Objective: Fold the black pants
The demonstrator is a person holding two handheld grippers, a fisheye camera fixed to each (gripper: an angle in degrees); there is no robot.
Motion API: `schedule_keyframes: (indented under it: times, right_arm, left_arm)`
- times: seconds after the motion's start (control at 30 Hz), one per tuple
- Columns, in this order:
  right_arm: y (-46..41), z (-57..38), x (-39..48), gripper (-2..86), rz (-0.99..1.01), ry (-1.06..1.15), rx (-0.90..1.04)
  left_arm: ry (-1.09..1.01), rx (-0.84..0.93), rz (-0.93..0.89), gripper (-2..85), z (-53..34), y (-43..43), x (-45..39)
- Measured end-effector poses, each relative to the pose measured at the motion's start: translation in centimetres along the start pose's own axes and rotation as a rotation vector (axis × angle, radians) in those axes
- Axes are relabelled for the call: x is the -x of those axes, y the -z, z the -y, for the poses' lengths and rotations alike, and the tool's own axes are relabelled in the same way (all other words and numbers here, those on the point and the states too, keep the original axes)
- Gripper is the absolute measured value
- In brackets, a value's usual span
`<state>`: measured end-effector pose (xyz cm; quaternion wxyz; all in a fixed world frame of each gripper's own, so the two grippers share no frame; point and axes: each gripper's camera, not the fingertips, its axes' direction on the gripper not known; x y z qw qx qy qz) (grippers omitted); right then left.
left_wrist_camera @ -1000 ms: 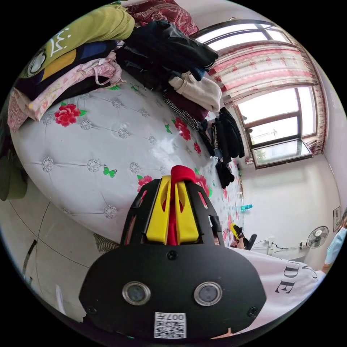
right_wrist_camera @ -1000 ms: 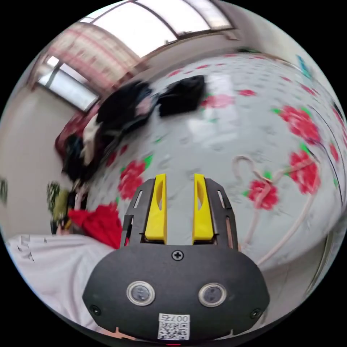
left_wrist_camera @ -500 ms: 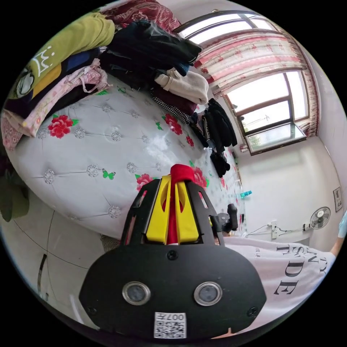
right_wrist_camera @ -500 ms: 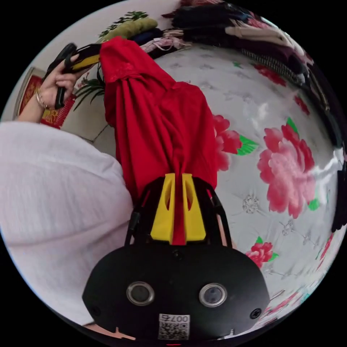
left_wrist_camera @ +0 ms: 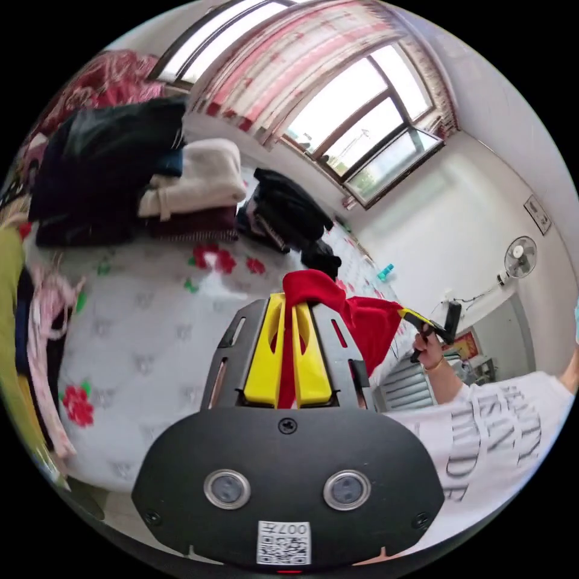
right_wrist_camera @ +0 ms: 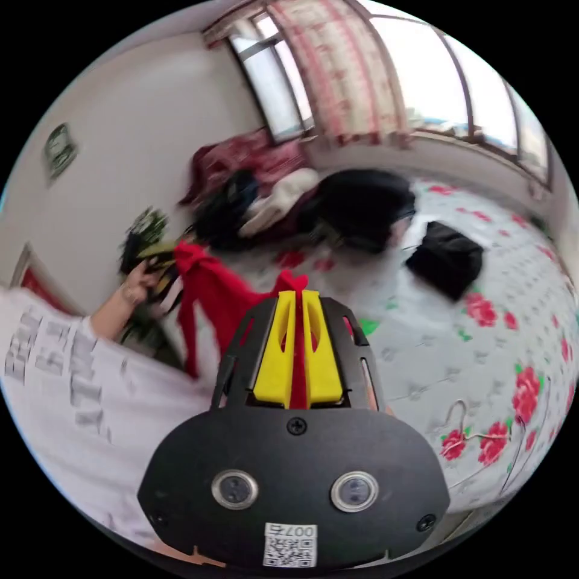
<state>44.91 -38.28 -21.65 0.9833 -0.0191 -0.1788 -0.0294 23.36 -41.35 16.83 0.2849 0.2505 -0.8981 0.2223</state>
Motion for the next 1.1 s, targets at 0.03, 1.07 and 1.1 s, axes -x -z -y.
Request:
schedule_keyframes:
  times: [0.03,1.07,1.1]
  right_arm:
    - [0.9,2.0,-1.1,0.9,-0.104,-0.072,-0.097]
    - [-16.6,-9.3,-6.3,9.6,-0.046,-0.270,0.513]
    - [-16.5,-9.2,-5.9,9.2,-0.102,-0.251,0.501]
  left_arm:
    - [-0.007,-0.030,0.068,1.6,3.3,-1.0,-0.5]
    - [0.118,0.514,0.314,7.1,-11.1,-17.0,-9.0]
    - [0.126,0.521,0.340,7.0,-11.4,-16.6,-9.2]
